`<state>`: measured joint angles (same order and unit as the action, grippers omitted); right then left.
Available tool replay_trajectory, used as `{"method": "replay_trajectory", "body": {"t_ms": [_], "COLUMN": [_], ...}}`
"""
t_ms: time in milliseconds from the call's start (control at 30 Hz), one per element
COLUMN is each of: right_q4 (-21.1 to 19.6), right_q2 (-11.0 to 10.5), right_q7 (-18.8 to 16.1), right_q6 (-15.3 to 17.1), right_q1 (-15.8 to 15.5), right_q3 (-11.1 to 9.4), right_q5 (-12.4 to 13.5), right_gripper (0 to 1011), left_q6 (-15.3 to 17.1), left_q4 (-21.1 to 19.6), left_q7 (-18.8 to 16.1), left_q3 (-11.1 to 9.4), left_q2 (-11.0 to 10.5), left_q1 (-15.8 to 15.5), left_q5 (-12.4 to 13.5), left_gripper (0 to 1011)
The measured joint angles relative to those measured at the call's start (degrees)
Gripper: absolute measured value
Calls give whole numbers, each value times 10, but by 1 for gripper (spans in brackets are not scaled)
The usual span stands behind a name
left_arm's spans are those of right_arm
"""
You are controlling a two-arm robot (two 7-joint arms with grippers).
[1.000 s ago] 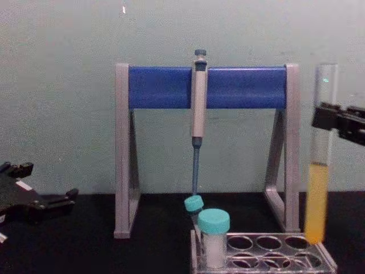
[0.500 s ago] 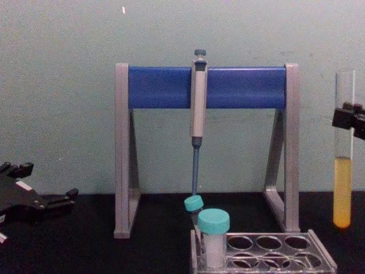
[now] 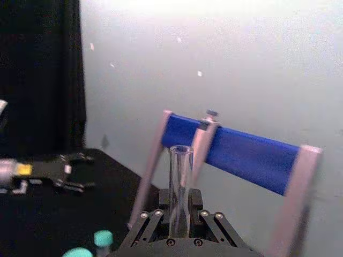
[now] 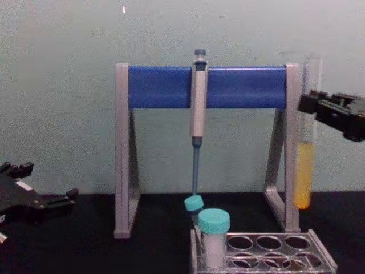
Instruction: Pick up the test tube from the test tube rack, shake it, then place it back into the test tube rack.
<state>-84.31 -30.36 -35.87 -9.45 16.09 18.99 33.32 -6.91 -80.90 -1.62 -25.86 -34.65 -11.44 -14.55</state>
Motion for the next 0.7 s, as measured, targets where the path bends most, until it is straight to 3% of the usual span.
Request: {"method": "replay_trajectory", "body": {"t_ms": [200,333,567,700], "right_q4": [17,19,3,-7], "right_q2": [19,20,-2,-15], "right_q7": [-39,-63,-104,-107], "right_q6": [-2,-2,0,0], "right_q1": [16,18,8,0], "right_q3": [18,26,30,30], "right_q5": [23,42,82,89], "right_gripper": [229,229,229,229], "left_q6": [0,0,0,0], "left_q4": [0,0,0,0], "left_q7": [0,0,0,0], "left_q3": [0,0,0,0], "left_q2": [0,0,0,0], "left_q1": [0,0,0,0], "left_q5": [0,0,0,0], "left_gripper": [1001,1001,1001,1001]}}
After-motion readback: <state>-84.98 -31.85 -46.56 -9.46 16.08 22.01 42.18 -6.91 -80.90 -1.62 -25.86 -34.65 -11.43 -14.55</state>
